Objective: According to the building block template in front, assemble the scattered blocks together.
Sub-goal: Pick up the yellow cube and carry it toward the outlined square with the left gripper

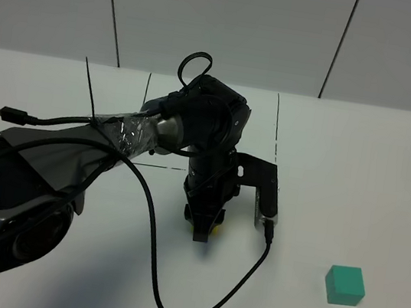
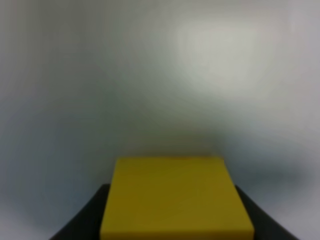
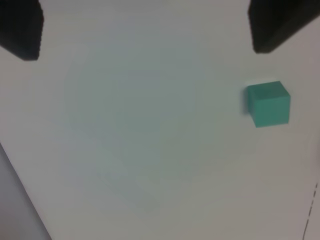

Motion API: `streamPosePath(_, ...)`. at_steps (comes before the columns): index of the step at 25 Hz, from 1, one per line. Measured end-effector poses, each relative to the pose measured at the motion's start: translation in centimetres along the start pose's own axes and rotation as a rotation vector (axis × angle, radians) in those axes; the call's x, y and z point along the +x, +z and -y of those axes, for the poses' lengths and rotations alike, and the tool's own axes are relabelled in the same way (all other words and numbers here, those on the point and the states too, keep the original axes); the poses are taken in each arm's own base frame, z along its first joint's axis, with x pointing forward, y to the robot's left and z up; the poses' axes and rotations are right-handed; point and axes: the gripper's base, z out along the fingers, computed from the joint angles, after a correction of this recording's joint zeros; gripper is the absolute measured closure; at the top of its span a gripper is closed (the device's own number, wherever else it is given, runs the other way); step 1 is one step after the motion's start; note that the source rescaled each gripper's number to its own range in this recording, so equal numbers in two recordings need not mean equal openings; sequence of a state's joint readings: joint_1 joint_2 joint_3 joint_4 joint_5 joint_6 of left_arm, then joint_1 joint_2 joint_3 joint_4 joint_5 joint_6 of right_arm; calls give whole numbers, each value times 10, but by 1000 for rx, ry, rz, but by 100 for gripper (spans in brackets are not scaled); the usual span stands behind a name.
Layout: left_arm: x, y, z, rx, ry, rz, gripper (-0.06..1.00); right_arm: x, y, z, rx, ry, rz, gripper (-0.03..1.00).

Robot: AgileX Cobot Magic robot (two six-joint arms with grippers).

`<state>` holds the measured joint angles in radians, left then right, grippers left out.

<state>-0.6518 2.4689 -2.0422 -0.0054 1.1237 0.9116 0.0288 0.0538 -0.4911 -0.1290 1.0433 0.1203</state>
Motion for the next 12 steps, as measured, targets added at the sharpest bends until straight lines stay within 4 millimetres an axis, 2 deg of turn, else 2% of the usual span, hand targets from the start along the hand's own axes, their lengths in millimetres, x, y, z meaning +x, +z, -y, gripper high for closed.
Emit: streamPosePath(12,-1,6,-2,-8,-2,0,94,0,0,0,0,0,0,30)
